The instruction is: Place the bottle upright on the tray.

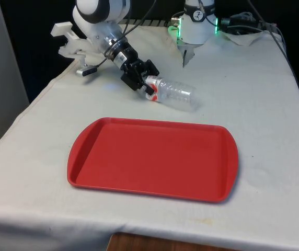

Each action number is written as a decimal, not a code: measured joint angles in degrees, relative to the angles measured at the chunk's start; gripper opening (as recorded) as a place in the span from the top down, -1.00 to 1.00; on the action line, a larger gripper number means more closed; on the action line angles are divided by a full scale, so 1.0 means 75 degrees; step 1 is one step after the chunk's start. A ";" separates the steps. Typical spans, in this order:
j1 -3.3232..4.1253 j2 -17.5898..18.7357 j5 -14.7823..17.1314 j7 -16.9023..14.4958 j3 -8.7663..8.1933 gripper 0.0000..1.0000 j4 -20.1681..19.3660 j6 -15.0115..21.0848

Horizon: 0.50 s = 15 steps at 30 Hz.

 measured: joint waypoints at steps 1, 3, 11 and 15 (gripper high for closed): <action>0.0000 -0.0008 0.0000 0.0000 -0.0015 0.74 0.0000 -0.0038; 0.0000 -0.0015 -0.0008 0.0000 -0.0038 0.86 0.0000 -0.0107; 0.0000 -0.0023 -0.0008 0.0000 -0.0061 1.00 0.0008 -0.0191; 0.0000 -0.0023 -0.0008 0.0000 -0.0061 1.00 0.0008 -0.0199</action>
